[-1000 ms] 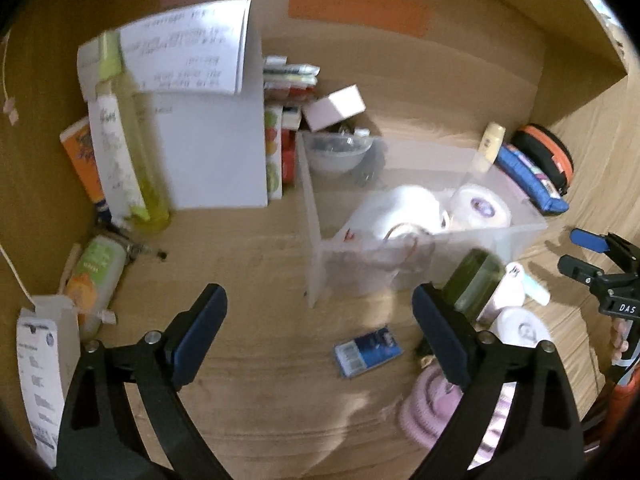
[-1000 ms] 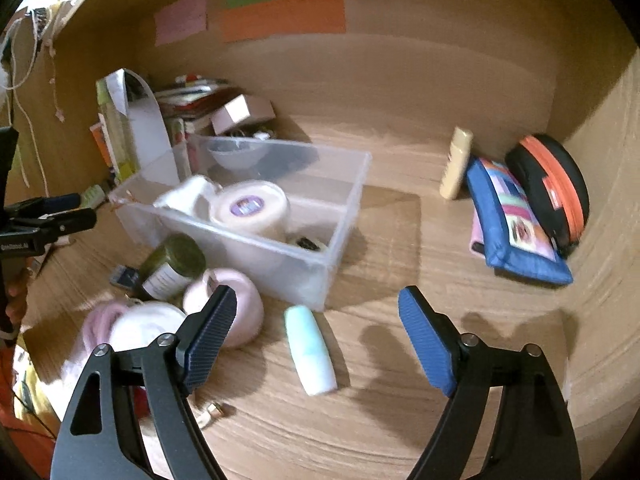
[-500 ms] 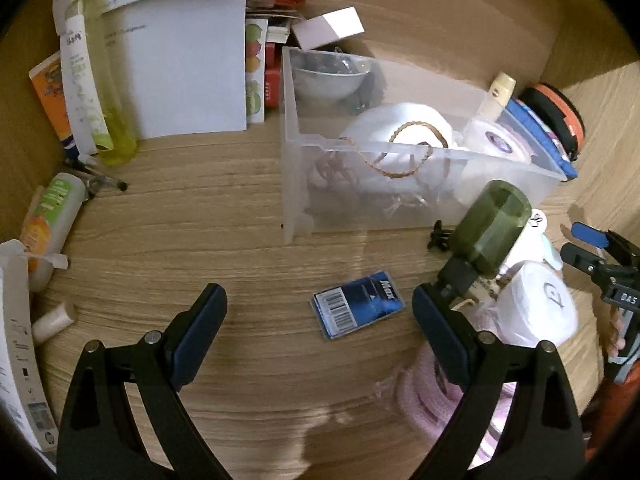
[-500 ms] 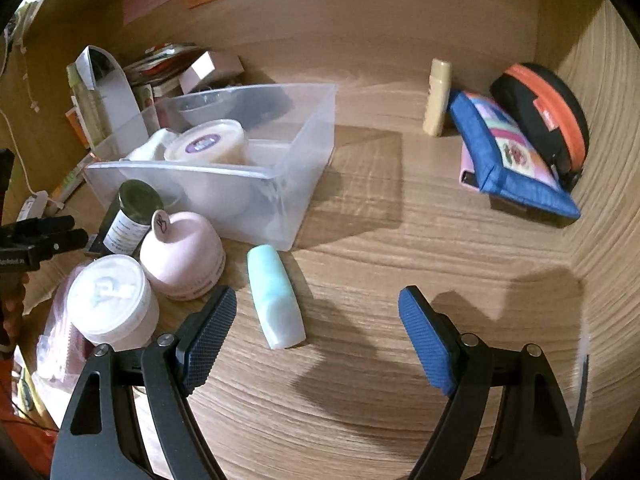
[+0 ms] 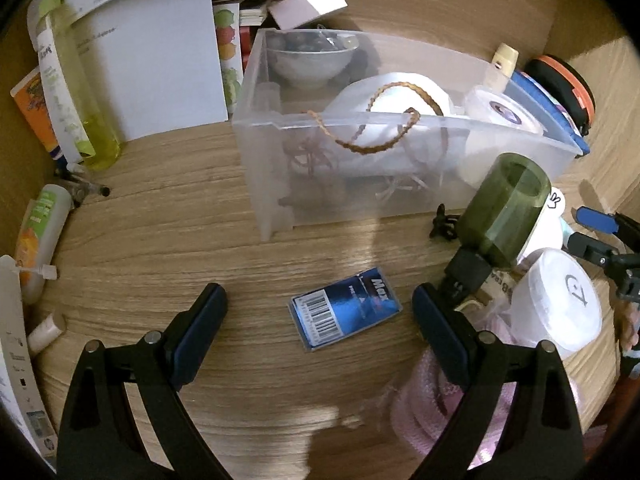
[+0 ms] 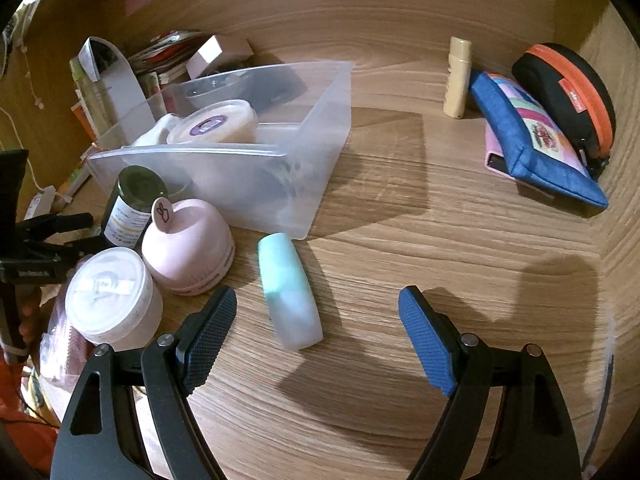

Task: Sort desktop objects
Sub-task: 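Move left tool to the blue card box while right tool approaches the mint-green stick, then close left tool on the blue card box while right tool grasps the mint-green stick, then carry the card box with left tool while right tool carries the stick over the bin, then open left tool to drop the card box while right tool releases the stick into the bin, then move left tool to the dark green bottle while right tool approaches the white round jar, then grasp the white round jar with right tool while left tool grasps the dark green bottle, then carry the green bottle with left tool while right tool carries the jar over the bin, then open left tool to drop the bottle while right tool releases the jar into the bin, then move left tool to the pink rope bag while right tool approaches the pink dome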

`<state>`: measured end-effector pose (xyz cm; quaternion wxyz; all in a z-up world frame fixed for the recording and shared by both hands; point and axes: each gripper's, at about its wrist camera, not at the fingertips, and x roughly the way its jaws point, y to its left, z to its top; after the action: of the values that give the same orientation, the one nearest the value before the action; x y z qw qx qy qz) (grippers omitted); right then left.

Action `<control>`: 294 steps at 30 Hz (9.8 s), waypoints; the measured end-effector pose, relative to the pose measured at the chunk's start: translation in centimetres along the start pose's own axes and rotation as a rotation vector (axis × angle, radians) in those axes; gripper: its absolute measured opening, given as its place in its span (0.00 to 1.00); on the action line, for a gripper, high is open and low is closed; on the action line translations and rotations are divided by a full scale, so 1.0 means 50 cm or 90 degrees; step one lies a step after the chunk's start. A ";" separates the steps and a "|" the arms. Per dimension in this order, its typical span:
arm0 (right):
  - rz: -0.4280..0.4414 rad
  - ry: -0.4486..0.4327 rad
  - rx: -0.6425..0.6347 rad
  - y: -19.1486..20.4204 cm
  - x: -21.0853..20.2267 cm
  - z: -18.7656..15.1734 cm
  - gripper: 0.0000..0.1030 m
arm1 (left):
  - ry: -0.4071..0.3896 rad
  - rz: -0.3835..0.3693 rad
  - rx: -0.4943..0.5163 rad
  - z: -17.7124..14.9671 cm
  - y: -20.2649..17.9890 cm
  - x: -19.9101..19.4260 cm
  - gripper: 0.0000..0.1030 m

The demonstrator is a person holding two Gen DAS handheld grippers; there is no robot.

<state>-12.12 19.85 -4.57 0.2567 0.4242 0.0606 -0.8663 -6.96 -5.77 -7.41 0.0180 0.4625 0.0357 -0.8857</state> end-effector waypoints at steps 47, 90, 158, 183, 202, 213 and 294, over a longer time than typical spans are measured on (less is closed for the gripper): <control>0.015 -0.100 -0.039 0.023 -0.100 0.043 0.22 | -0.180 -0.011 -0.006 0.026 0.037 -0.159 0.50; -0.046 -0.130 -0.015 0.076 0.004 0.136 0.23 | -0.196 -0.014 0.050 0.126 -0.014 -0.060 0.54; 0.127 -0.055 0.011 0.143 -0.049 -0.052 0.61 | -0.081 -0.128 0.114 0.055 -0.121 -0.043 0.92; 0.125 -0.112 0.070 0.065 -0.093 -0.016 0.61 | -0.107 -0.186 0.100 0.059 -0.132 -0.065 0.46; 0.106 -0.168 0.062 0.056 -0.115 0.079 0.61 | -0.264 -0.187 0.050 0.087 -0.070 -0.219 0.42; 0.098 -0.170 0.030 0.054 -0.087 0.158 0.60 | -0.292 -0.149 0.025 0.162 -0.027 -0.227 0.42; -0.039 -0.081 -0.072 0.124 0.065 0.272 0.80 | -0.220 -0.009 0.019 0.242 -0.036 -0.065 0.76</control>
<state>-20.25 8.82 2.23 0.2570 0.3512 0.1058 -0.8941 -15.14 -4.95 2.22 0.0108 0.3031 0.0219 -0.9526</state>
